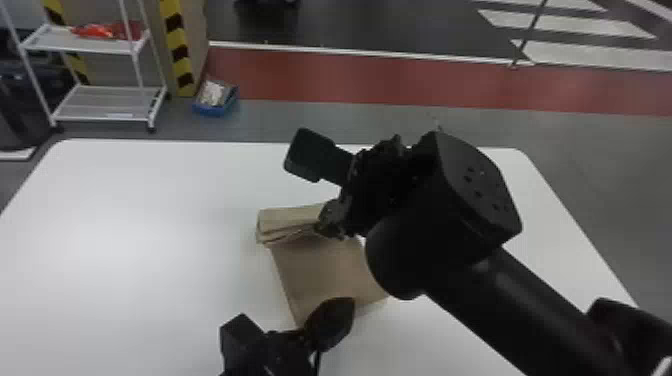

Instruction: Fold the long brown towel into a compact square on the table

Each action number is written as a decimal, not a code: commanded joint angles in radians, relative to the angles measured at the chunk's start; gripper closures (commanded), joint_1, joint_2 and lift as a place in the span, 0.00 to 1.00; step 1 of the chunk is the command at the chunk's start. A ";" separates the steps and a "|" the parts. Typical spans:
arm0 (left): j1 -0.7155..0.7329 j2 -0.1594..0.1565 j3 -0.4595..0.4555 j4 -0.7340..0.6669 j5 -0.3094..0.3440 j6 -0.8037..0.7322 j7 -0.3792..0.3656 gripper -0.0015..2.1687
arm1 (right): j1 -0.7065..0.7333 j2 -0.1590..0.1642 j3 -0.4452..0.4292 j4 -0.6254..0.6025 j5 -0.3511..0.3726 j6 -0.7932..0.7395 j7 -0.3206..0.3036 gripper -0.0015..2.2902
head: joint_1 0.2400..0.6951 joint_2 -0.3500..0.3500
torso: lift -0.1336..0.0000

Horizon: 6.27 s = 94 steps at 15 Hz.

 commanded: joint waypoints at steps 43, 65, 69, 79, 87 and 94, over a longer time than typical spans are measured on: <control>0.015 0.047 0.071 -0.229 -0.135 0.421 0.022 0.99 | 0.040 -0.137 0.015 -0.148 -0.008 0.028 0.055 0.58 | 1.00 0.38 | 0.08; 0.009 0.049 0.062 -0.229 -0.132 0.452 0.030 0.99 | 0.104 -0.204 0.053 -0.218 -0.008 0.015 0.155 0.58 | 1.00 0.35 | 0.08; 0.009 0.049 0.062 -0.229 -0.132 0.448 0.030 0.99 | 0.113 -0.212 0.053 -0.217 -0.002 0.009 0.166 0.58 | 1.00 0.35 | 0.08; 0.012 0.050 0.062 -0.229 -0.130 0.436 0.030 0.99 | 0.138 -0.219 0.055 -0.217 0.011 0.006 0.166 0.55 | 1.00 0.33 | 0.08; 0.015 0.052 0.068 -0.229 -0.130 0.430 0.022 0.99 | 0.179 -0.212 0.007 -0.292 0.001 0.003 0.166 0.29 | 1.00 0.35 | 0.08; 0.040 0.063 0.065 -0.251 -0.130 0.421 0.016 0.99 | 0.256 -0.173 -0.162 -0.315 -0.021 0.000 0.166 0.31 | 1.00 0.35 | 0.08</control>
